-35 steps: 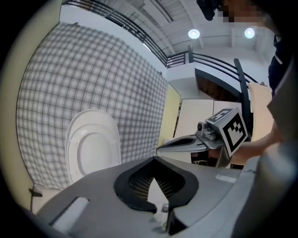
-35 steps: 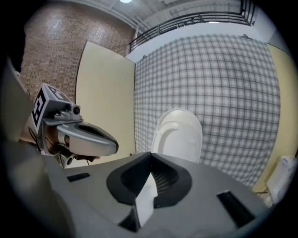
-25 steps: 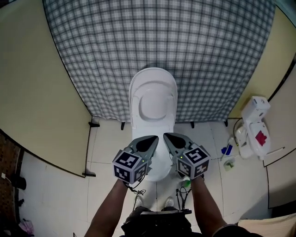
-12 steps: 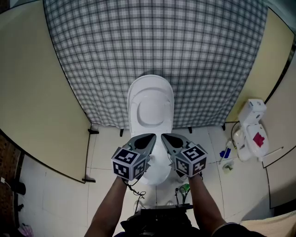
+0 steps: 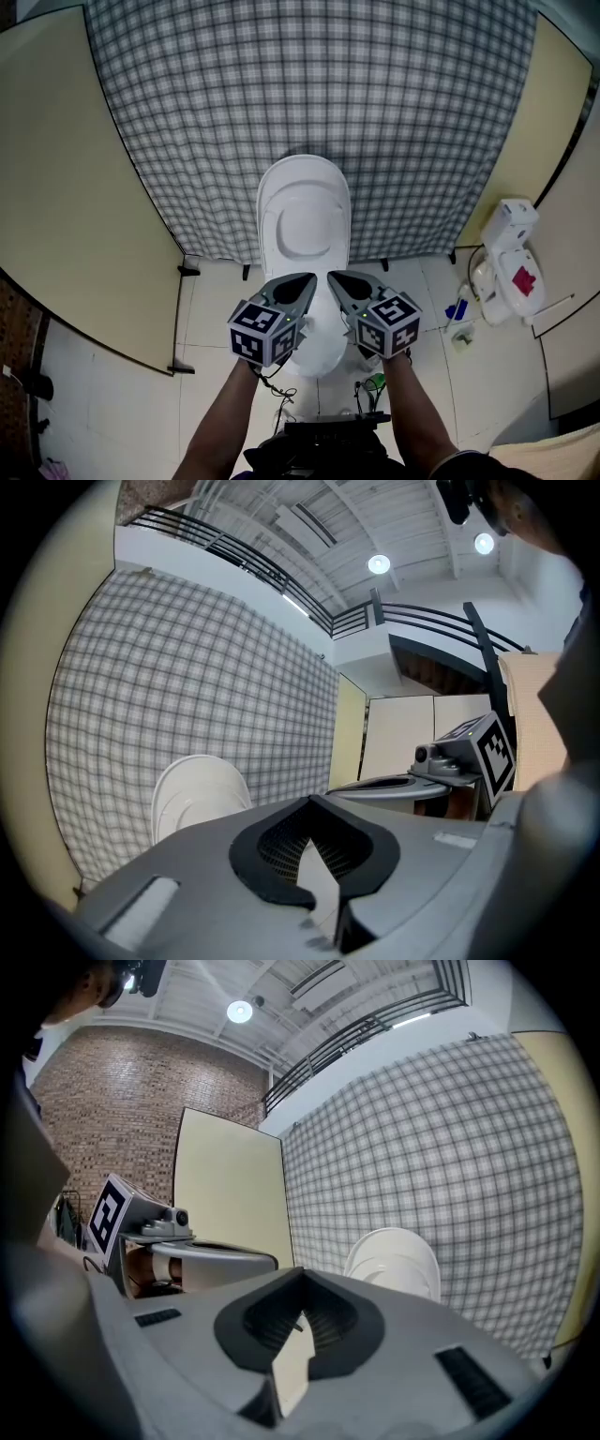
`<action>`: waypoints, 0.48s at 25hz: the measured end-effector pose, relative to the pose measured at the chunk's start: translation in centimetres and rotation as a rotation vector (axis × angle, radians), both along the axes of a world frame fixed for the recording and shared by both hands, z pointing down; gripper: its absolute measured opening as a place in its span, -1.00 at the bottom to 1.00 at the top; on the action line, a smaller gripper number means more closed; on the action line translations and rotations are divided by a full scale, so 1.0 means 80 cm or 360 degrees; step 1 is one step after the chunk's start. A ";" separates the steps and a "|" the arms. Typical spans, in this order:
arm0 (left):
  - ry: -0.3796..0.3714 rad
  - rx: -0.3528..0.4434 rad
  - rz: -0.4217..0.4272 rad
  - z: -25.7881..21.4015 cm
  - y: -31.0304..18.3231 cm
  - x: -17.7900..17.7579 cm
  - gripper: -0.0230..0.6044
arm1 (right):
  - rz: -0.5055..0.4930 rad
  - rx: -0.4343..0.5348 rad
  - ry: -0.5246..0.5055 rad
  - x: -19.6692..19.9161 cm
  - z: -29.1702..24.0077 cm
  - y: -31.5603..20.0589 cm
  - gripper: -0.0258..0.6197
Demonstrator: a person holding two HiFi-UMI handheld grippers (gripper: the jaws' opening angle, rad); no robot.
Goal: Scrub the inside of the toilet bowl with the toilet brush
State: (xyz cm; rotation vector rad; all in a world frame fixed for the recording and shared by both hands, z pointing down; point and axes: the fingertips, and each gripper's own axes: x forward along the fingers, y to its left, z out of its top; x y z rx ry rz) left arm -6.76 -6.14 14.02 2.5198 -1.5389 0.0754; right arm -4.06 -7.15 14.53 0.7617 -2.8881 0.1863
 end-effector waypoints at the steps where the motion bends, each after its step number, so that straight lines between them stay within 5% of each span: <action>1: 0.0000 0.0001 0.0001 0.000 0.001 0.000 -0.90 | 0.0000 -0.0002 0.0003 0.000 0.000 0.001 -0.90; 12: 0.0008 -0.0002 0.0000 0.006 0.006 -0.002 -0.90 | -0.0019 0.0006 0.0015 -0.001 0.003 0.009 -0.90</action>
